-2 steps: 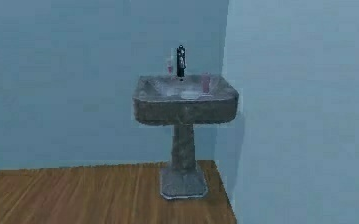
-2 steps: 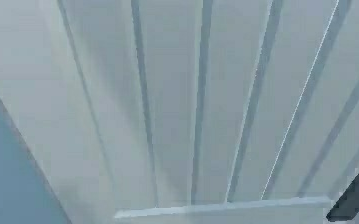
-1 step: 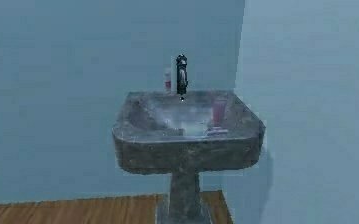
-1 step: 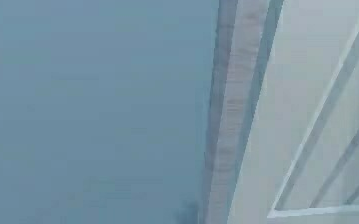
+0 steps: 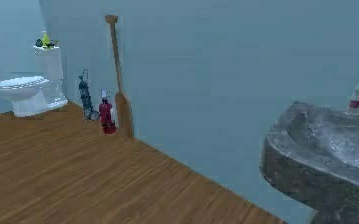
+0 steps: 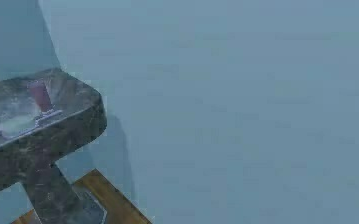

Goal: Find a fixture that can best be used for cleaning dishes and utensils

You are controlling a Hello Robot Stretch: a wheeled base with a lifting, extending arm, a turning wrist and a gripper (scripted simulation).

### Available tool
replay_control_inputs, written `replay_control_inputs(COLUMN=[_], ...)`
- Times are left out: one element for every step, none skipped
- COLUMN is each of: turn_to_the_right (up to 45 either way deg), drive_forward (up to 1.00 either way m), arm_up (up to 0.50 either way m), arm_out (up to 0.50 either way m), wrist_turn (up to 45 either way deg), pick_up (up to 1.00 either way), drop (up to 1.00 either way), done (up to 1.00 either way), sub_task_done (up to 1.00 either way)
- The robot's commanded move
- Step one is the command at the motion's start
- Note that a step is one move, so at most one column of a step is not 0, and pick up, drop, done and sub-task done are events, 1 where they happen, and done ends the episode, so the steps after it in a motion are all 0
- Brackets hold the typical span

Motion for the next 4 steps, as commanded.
replay_control_inputs(turn_to_the_right=[-36.0,0.0,45.0,45.0], drive_forward=[0.00,0.25,0.00,0.00], arm_up=[0.00,0.00,0.00,0.00], arm_out=[0.00,0.00,0.00,0.00], wrist_turn=[0.0,0.0,0.0,0.0], pick_up=[0.00,0.00,0.00,0.00], drop=[0.00,0.00,0.00,0.00], done=[0.00,0.00,0.00,0.00], sub_task_done=[0.00,0.00,0.00,0.00])
